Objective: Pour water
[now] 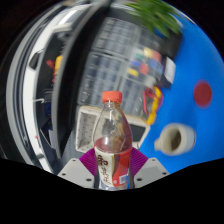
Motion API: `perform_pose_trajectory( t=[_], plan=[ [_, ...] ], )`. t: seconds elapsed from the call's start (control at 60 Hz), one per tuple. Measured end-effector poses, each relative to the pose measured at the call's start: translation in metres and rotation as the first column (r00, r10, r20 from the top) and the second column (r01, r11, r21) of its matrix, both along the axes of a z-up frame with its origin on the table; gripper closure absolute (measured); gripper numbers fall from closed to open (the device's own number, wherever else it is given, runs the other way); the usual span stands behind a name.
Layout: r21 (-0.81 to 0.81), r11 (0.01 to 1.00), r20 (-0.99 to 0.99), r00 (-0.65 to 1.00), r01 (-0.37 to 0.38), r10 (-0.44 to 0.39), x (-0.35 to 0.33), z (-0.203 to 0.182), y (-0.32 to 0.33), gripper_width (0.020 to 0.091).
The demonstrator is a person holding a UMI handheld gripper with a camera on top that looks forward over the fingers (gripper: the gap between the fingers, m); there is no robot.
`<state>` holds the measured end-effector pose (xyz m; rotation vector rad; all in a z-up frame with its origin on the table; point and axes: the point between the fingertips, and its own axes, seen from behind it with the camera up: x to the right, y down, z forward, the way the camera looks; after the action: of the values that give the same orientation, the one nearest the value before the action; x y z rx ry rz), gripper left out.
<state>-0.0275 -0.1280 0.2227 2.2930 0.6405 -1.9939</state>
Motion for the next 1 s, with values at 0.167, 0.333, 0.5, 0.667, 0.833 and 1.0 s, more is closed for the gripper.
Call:
perform_pose_trajectory(
  t=[0.167,0.333,0.5,0.667,0.833,1.0],
  plan=[
    [0.451,0.888,-0.138,0.990,0.087,-0.027,-0.016,0.044,0.074,0.0691],
    [0.773,0.606,-0.172,0.982,0.185,-0.080,-0.022,0.041,0.154,0.0695],
    [0.901,0.397,-0.140,0.983,0.175,-0.117,-0.024,-0.002,0.213,0.0694],
    [0.938,0.326,-0.079,0.990,0.113,-0.116,-0.030,-0.067,0.237,0.0693],
    [0.963,0.260,-0.049,0.995,0.070,-0.087,-0.040,-0.121,0.241,0.0692],
    [0.952,0.266,-0.139,0.988,0.151,-0.065,-0.037,-0.118,0.238,0.0671]
  ],
)
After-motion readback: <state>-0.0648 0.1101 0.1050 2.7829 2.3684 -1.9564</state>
